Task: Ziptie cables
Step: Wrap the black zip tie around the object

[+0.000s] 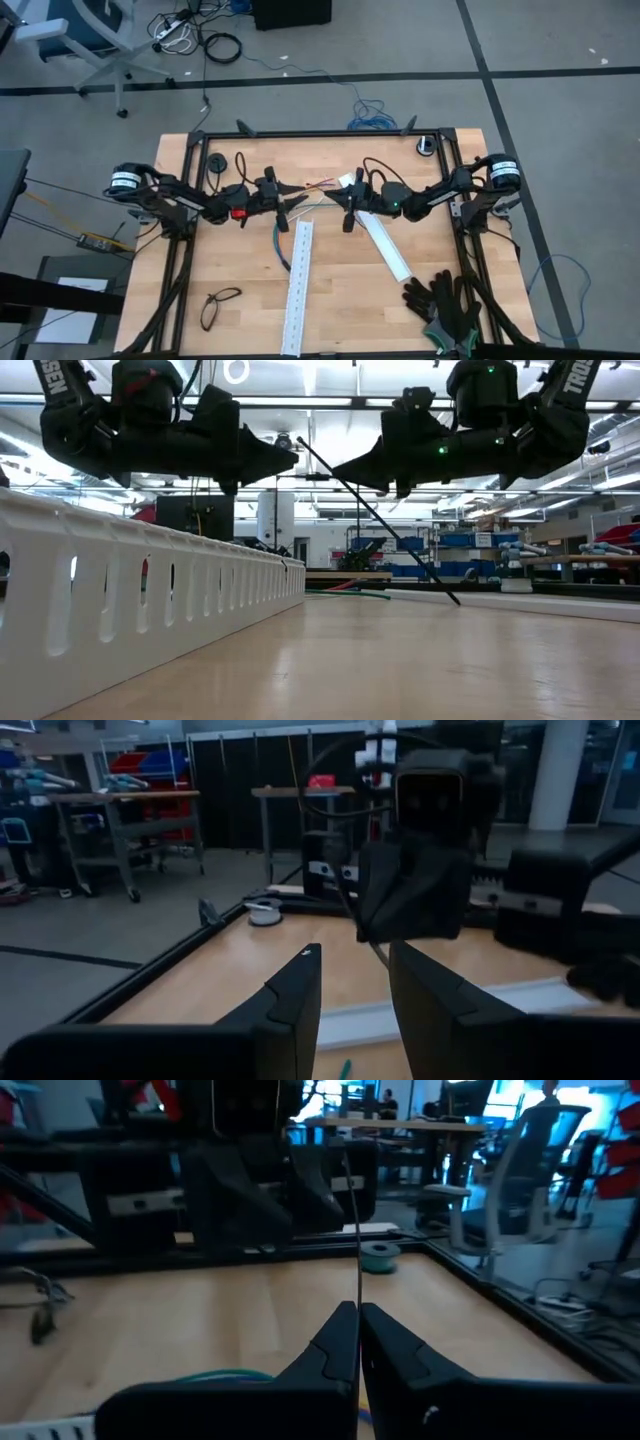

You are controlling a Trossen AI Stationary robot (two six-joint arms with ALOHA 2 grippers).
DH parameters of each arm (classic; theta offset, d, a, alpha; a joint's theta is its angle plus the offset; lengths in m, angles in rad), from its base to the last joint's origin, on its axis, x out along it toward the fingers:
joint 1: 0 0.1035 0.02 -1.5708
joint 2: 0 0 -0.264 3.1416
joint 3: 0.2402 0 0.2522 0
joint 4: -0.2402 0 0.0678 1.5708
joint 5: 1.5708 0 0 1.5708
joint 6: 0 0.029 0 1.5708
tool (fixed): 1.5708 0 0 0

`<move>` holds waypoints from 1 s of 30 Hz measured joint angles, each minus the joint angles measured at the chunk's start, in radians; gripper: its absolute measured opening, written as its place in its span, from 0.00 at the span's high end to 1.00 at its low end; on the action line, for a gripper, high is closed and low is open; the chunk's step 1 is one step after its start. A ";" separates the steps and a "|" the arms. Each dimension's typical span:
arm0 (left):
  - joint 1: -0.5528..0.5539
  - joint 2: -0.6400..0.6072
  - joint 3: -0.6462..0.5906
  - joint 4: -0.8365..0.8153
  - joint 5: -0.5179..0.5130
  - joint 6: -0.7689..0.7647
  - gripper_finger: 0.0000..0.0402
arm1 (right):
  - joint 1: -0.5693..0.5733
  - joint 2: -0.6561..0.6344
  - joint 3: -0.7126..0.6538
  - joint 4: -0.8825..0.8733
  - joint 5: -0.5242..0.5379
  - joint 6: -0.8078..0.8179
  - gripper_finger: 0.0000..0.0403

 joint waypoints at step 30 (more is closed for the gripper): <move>0.014 0.000 0.007 0.139 -0.009 -0.132 0.77 | 0.062 0.000 0.051 0.041 0.256 -0.289 1.00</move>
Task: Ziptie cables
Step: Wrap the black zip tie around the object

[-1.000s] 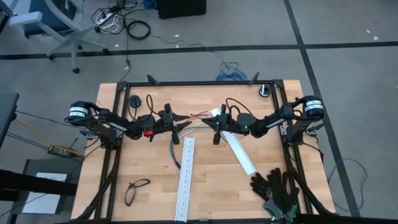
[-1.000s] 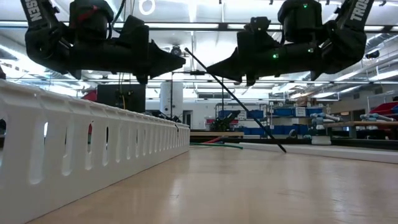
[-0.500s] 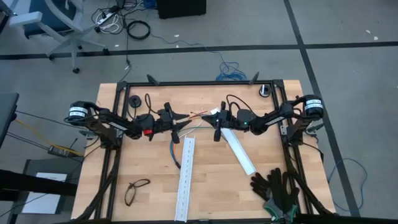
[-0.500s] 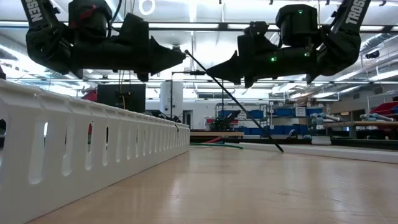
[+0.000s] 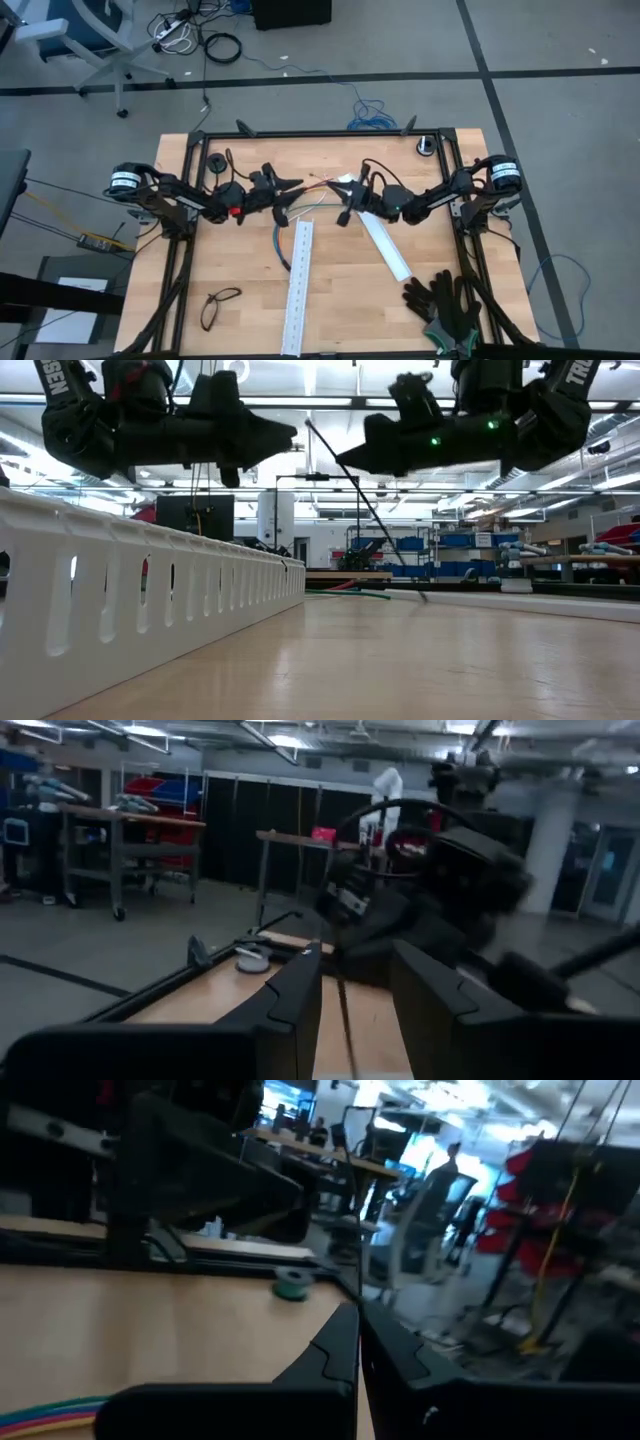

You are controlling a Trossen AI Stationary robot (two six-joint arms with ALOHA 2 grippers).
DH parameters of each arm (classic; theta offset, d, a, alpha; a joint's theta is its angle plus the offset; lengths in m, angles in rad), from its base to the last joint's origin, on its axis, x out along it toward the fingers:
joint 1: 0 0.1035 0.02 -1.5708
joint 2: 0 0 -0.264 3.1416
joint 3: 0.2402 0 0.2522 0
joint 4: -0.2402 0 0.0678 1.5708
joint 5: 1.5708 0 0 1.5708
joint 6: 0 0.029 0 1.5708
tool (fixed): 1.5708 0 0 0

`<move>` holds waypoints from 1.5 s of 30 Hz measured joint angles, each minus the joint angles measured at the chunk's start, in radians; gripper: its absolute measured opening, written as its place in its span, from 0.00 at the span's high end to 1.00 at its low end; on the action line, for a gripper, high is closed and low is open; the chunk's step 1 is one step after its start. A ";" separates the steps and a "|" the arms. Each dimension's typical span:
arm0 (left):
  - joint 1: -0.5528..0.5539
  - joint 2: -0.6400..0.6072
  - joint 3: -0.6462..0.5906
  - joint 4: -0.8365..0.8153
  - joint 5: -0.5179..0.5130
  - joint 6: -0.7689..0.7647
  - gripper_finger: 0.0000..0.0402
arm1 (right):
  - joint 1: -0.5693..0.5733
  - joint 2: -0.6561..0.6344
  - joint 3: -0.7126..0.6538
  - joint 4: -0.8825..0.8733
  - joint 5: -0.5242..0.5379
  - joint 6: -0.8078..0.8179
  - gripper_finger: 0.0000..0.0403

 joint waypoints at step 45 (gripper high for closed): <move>0.054 0.023 0.174 -0.150 -0.049 0.193 0.86 | 0.023 0.047 0.187 -0.258 0.308 -0.145 1.00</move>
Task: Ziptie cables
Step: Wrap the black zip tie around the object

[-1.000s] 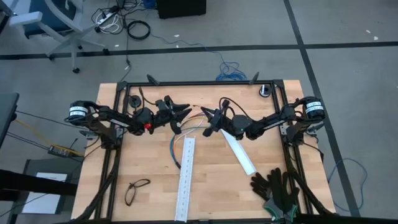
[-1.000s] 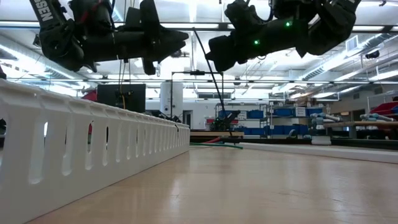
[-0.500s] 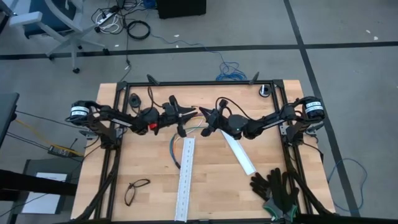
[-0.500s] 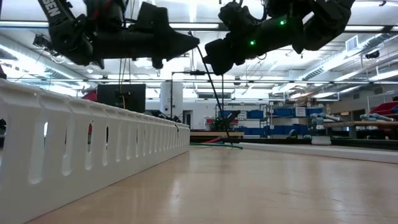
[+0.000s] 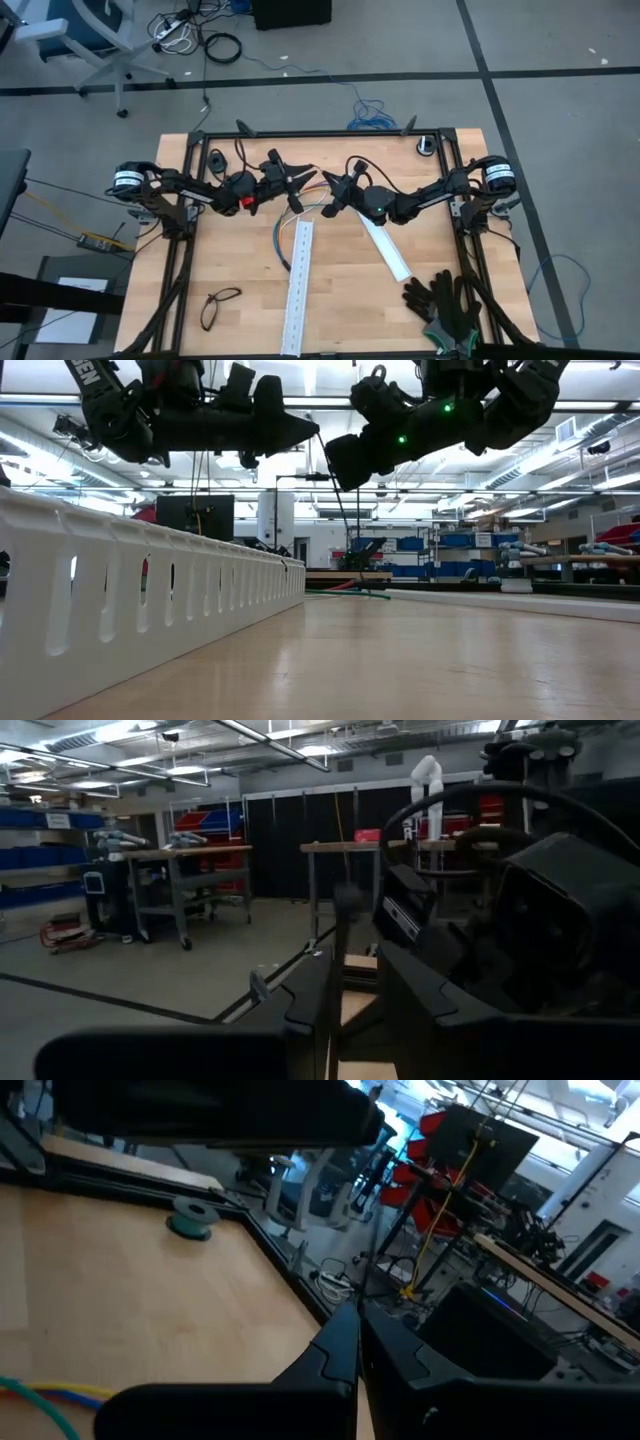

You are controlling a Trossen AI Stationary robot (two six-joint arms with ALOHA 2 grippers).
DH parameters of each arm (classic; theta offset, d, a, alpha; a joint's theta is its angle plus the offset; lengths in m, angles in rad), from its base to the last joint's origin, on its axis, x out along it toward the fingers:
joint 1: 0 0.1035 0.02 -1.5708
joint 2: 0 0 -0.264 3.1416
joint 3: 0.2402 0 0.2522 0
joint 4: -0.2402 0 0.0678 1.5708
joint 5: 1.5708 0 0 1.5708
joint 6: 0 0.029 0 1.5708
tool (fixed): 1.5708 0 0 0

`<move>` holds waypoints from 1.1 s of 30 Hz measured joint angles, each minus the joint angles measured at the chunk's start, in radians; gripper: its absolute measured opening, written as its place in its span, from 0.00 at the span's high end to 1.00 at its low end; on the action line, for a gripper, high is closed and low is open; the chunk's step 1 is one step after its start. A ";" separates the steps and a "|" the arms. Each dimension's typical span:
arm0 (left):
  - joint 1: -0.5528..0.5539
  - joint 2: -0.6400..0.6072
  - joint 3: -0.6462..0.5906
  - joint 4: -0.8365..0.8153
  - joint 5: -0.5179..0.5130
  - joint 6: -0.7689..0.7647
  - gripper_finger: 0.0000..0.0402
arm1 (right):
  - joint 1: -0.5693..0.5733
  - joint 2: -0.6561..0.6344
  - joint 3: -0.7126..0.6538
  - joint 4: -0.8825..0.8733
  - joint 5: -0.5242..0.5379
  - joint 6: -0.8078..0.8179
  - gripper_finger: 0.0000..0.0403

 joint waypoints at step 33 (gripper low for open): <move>0.000 0.000 0.000 -0.045 -0.030 -0.001 0.86 | -0.042 0.000 0.000 -0.191 -0.275 0.172 0.82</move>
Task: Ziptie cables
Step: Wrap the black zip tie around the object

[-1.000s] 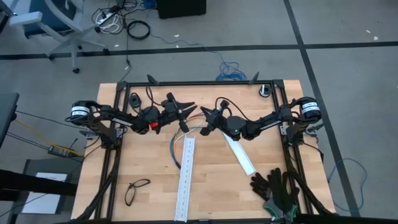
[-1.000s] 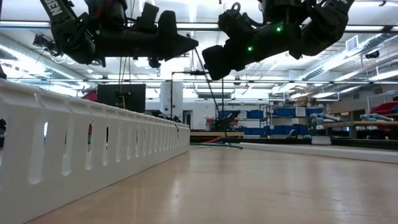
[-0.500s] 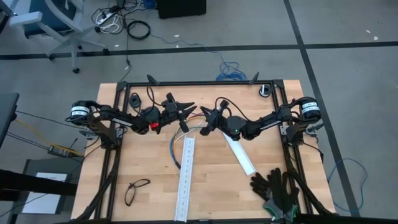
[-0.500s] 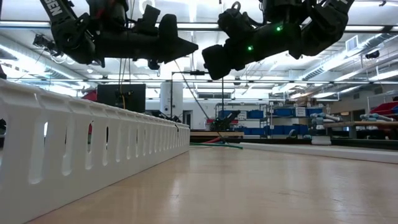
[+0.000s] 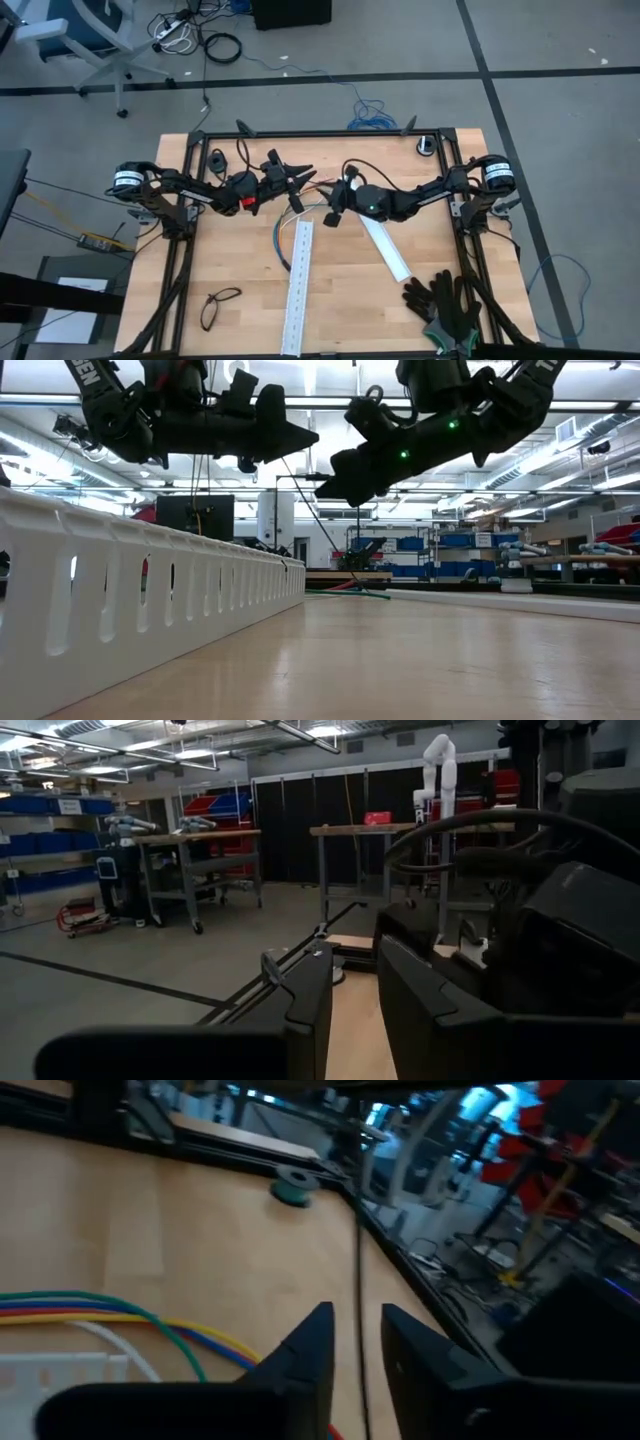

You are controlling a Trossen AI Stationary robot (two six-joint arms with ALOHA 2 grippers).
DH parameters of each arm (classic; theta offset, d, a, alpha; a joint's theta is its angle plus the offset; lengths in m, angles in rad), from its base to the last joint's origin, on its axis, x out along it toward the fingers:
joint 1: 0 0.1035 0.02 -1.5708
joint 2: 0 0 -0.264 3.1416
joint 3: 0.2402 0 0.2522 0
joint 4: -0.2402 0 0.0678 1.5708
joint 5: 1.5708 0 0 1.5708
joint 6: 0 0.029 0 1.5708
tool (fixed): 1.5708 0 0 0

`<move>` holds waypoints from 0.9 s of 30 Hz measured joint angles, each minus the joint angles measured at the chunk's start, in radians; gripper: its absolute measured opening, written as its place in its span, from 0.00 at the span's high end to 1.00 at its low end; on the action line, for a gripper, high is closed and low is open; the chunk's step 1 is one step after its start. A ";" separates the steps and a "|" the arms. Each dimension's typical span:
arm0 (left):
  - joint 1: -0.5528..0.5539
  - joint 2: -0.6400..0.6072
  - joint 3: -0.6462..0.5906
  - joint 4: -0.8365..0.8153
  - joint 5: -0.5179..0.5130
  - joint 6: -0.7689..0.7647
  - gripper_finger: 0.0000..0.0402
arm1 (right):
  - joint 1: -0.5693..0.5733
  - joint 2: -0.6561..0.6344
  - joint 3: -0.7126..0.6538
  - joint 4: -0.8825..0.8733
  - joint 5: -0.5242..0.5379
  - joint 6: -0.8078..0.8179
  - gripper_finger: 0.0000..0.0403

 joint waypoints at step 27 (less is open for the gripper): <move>0.000 0.000 0.002 0.022 0.019 -0.027 0.86 | -0.122 0.147 0.103 0.012 -0.175 0.002 0.83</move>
